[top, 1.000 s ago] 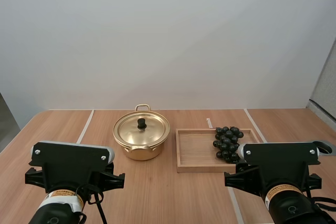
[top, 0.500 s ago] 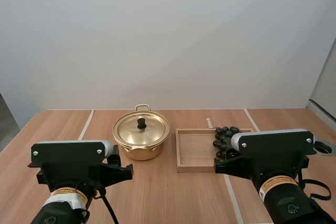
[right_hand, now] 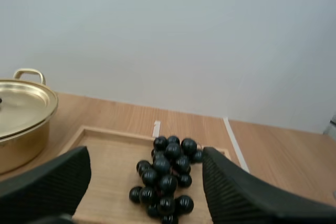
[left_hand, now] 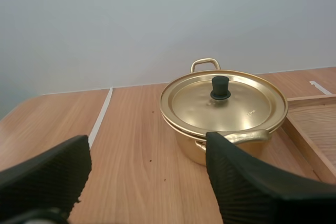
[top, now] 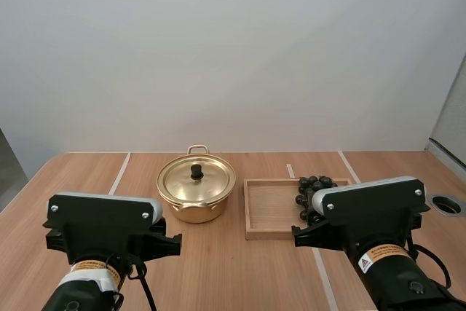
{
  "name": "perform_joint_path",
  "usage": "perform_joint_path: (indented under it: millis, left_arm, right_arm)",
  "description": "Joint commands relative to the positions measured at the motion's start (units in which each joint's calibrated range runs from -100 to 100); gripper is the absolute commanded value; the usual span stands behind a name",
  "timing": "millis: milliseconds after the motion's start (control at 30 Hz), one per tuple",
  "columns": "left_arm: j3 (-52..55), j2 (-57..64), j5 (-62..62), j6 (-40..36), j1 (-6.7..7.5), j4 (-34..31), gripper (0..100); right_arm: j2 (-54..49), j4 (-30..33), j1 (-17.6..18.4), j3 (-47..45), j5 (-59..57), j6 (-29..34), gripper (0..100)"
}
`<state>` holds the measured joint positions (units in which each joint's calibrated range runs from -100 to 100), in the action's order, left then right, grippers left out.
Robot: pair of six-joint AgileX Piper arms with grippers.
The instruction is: Open the pot, put the pineapple inside, and close it
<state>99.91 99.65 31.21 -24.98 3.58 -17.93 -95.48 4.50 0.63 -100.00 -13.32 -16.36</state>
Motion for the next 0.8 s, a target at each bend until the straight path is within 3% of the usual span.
perform_joint_path:
  millis: [0,133,567,767]
  left_arm:
    - [0.09,0.35,0.14,0.15,0.23,-0.82,100]
    - [0.09,0.35,0.14,0.15,0.23,-0.82,100]
    - [0.09,0.35,0.31,0.15,0.23,0.45,98]
    - [0.09,0.35,0.31,0.15,0.23,0.01,6]
  right_arm:
    - [-0.30,-2.11,0.06,0.00,-7.56,-1.51,100]
    - [-0.30,-2.13,0.06,0.00,-12.58,0.74,100]
    - [-0.30,-2.14,0.06,0.00,-12.55,0.74,100]
    - [-0.30,-8.98,0.06,0.00,-13.95,0.74,100]
